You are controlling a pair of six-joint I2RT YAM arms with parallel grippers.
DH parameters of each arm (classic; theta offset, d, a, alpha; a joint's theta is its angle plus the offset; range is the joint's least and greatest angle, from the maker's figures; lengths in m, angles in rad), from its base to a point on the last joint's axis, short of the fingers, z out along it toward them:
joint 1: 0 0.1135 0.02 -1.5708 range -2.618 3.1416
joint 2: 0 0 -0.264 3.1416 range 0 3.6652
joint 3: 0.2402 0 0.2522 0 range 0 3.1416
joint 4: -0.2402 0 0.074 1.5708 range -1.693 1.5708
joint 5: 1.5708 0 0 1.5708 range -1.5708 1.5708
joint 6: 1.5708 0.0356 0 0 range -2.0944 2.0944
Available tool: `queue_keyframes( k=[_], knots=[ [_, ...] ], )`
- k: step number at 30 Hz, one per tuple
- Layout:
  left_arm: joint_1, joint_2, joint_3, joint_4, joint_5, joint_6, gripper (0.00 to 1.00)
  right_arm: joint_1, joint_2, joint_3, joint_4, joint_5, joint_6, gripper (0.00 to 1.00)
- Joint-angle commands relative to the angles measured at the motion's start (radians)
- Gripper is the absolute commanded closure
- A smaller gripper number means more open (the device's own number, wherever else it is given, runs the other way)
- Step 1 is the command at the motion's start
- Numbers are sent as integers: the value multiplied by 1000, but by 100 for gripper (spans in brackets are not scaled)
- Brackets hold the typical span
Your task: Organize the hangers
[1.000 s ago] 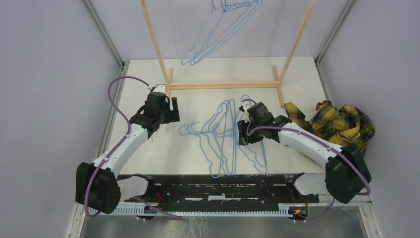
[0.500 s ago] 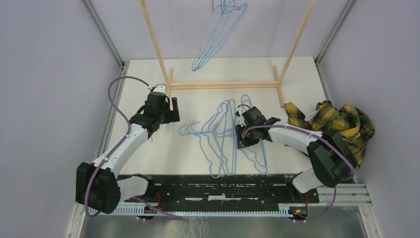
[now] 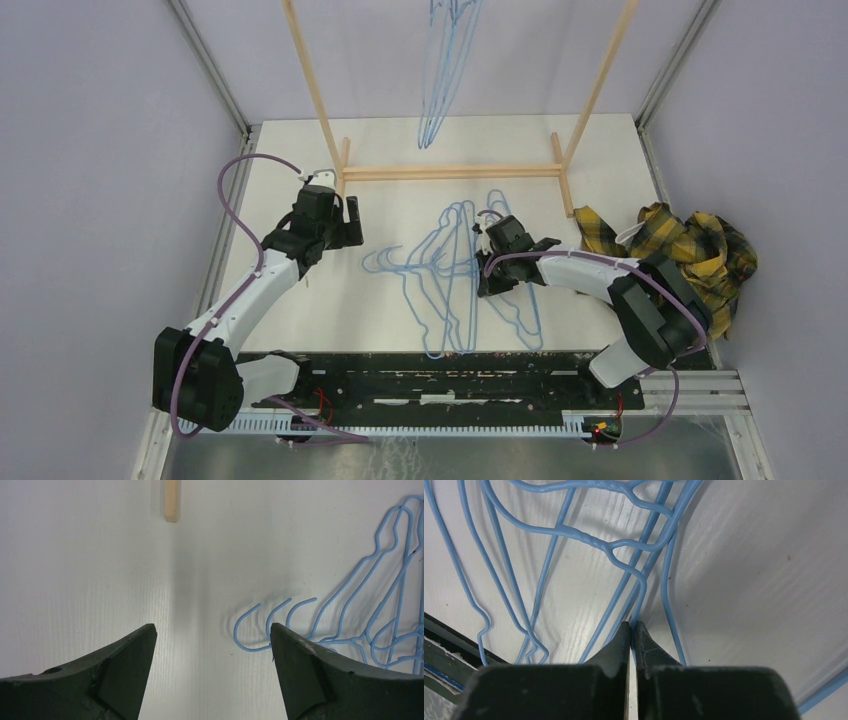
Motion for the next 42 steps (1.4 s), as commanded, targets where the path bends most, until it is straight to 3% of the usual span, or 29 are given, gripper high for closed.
queue_keyframes(
  k=[1,11,17,21,28,35,42],
  knots=[
    [-2,-10,11,18,-7,-26,9,7,-28,3,-38,7,7,97],
    [-3,-14,13,18,-3,-26,9,-13,-314,204,-279,-9,18,99],
    [-3,-16,15,18,1,-26,9,-129,-394,244,-322,-58,46,99],
    [-3,-24,13,18,0,-24,9,-284,-420,232,-276,-144,67,99],
    [-3,-30,12,18,-2,-23,9,-441,-351,296,-134,-473,186,99],
    [-3,-30,13,20,2,-23,9,-512,-318,341,164,-678,451,99],
    [-3,-36,16,21,2,-21,9,-535,-303,432,230,-737,525,99]
  ],
)
